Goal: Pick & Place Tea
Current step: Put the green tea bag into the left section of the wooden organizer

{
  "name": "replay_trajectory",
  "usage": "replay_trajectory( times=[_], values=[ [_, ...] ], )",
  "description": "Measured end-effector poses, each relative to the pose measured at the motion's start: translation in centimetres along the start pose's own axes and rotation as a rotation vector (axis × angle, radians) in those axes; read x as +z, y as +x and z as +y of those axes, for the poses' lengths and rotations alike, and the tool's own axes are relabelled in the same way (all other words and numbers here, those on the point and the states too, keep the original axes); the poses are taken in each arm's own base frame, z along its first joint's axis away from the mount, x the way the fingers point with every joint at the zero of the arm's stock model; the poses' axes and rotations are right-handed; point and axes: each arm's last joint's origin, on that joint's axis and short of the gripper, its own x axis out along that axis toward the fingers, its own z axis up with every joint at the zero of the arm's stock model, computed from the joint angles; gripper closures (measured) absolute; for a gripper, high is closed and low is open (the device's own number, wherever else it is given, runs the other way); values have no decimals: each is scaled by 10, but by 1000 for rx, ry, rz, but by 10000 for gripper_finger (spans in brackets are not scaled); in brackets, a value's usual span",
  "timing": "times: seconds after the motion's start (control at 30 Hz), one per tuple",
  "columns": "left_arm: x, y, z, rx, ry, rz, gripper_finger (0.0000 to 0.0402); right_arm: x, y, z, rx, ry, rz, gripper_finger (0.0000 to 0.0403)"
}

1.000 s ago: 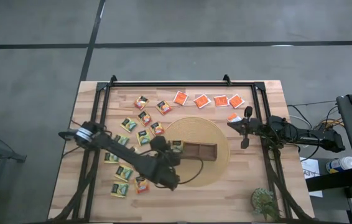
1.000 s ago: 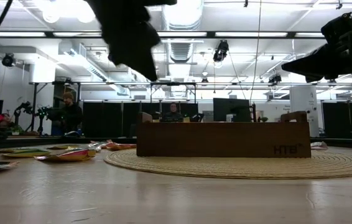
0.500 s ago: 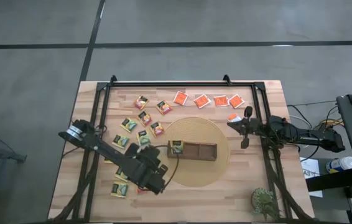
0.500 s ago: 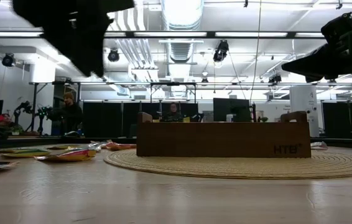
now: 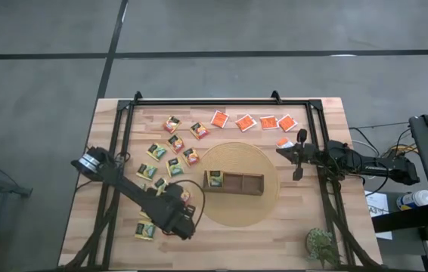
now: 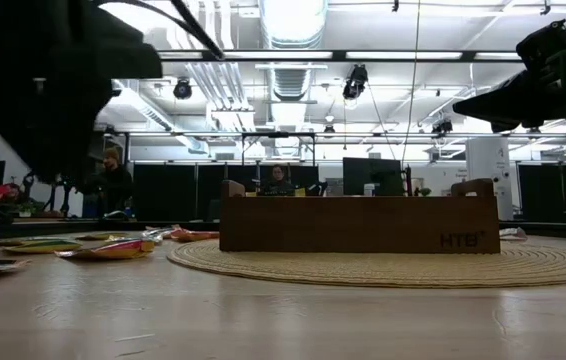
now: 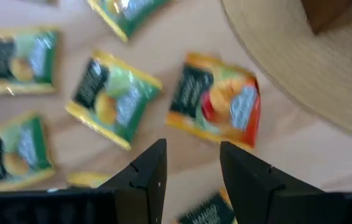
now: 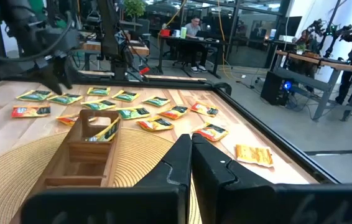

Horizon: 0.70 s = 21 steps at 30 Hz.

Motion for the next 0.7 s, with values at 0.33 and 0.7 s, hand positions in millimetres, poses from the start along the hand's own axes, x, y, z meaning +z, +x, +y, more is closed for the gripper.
replay_trajectory(
  times=[0.33, 0.7],
  values=[
    [-44, 1, 6, -65, -13, 166, 259, 0, 0, 0, -1, 0, 0, 394],
    [-93, -15, 28, 0, -15, 347, 259, 0, 0, 0, 0, 0, 0, 394]
  ],
)
